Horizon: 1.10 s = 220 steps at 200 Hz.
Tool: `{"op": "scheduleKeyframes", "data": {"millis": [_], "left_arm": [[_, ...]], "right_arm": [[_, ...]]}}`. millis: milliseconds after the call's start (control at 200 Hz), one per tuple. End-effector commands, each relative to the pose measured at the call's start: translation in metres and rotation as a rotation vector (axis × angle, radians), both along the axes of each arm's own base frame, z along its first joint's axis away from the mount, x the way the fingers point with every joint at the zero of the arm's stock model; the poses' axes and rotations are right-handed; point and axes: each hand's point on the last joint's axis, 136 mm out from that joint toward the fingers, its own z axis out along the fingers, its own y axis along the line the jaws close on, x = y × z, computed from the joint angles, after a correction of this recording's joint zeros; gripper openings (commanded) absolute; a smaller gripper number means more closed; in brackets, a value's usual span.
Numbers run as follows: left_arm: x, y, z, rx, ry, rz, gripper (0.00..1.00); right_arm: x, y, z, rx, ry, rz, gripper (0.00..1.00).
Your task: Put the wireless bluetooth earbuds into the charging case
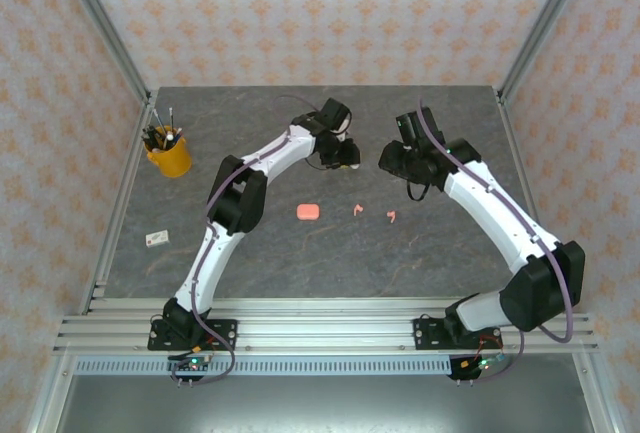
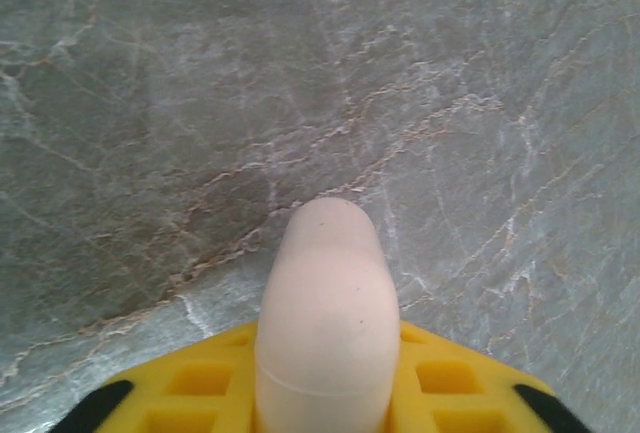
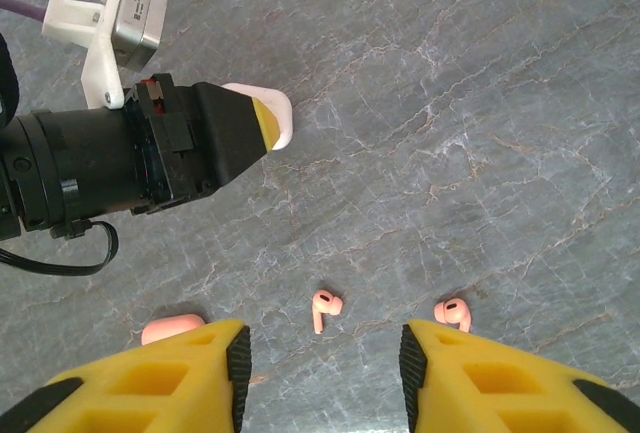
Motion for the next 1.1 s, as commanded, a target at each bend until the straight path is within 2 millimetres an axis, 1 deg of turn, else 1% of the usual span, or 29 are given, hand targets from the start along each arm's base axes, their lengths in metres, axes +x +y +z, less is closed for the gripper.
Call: {"op": "scheduleKeyframes", "data": {"millis": [0,135,220,265,345,415,440,465,495,520,591,616,636,761,876,896,911,921,936,961,981,1001,1011,1021,1096], "left_arm": [[-0.004,0.012,-0.011,0.036,0.059,0.025,0.34],[-0.002,0.017,-0.014,0.044,0.067,0.034,0.41],[0.000,0.020,-0.013,0.047,0.066,0.039,0.44],[0.001,0.022,-0.012,0.051,0.062,0.041,0.48],[0.005,0.026,-0.004,0.054,0.045,0.044,0.56],[0.008,0.033,0.005,0.059,0.025,0.051,0.63],[0.010,0.035,0.010,0.060,0.016,0.051,0.67],[0.010,0.037,0.014,0.063,0.008,0.050,0.69],[0.011,0.040,0.022,0.067,-0.008,0.052,0.70],[0.012,0.043,0.027,0.073,-0.020,0.054,0.75],[0.012,0.052,0.046,0.088,-0.063,0.050,0.78],[0.012,0.055,0.053,0.094,-0.080,0.049,0.83],[0.012,0.058,0.059,0.101,-0.093,0.050,0.85],[0.006,0.078,0.097,0.157,-0.185,0.056,0.87],[-0.006,0.100,0.133,0.208,-0.281,0.082,0.88],[-0.007,0.104,0.140,0.218,-0.301,0.090,0.89],[-0.010,0.108,0.141,0.230,-0.306,0.095,0.89],[-0.011,0.110,0.145,0.234,-0.317,0.101,0.96],[-0.012,0.114,0.150,0.245,-0.330,0.111,0.99],[-0.015,0.120,0.155,0.259,-0.346,0.122,1.00],[-0.017,0.125,0.164,0.266,-0.369,0.136,1.00],[-0.019,0.130,0.165,0.281,-0.378,0.147,1.00],[-0.022,0.134,0.174,0.283,-0.399,0.160,1.00],[-0.023,0.138,0.179,0.289,-0.413,0.173,1.00],[-0.032,0.161,0.198,0.336,-0.482,0.251,1.00]], "right_arm": [[-0.005,-0.009,0.012,-0.008,-0.035,-0.029,0.49],[-0.007,-0.012,0.017,-0.014,-0.042,-0.034,0.50],[-0.009,-0.013,0.018,-0.016,-0.043,-0.034,0.50],[-0.009,-0.013,0.021,-0.014,-0.048,-0.035,0.51],[-0.011,-0.014,0.021,-0.013,-0.047,-0.035,0.52],[-0.013,-0.014,0.021,-0.012,-0.042,-0.032,0.56],[-0.014,-0.014,0.020,-0.012,-0.040,-0.031,0.57],[-0.015,-0.014,0.020,-0.012,-0.039,-0.031,0.59],[-0.016,-0.014,0.020,-0.010,-0.041,-0.030,0.61],[-0.016,-0.015,0.020,-0.008,-0.042,-0.031,0.63],[-0.018,-0.014,0.018,-0.003,-0.036,-0.027,0.67],[-0.018,-0.013,0.018,0.001,-0.037,-0.026,0.68],[-0.018,-0.012,0.017,0.004,-0.035,-0.023,0.68],[-0.018,-0.006,0.010,0.020,-0.014,-0.007,0.72],[-0.015,0.000,0.001,0.015,0.008,0.002,0.73],[-0.015,0.001,-0.001,0.013,0.012,0.005,0.73],[-0.015,0.003,-0.003,0.011,0.015,0.007,0.73],[-0.014,0.004,-0.004,0.010,0.016,0.009,0.73],[-0.014,0.005,-0.005,0.008,0.020,0.010,0.73],[-0.013,0.009,-0.008,0.004,0.024,0.015,0.74],[-0.013,0.012,-0.009,0.001,0.027,0.020,0.74],[-0.012,0.015,-0.012,-0.005,0.031,0.024,0.74],[-0.012,0.017,-0.013,-0.006,0.033,0.028,0.74],[-0.011,0.018,-0.013,-0.008,0.034,0.029,0.74],[-0.009,0.031,-0.021,-0.031,0.050,0.049,0.74]]}}
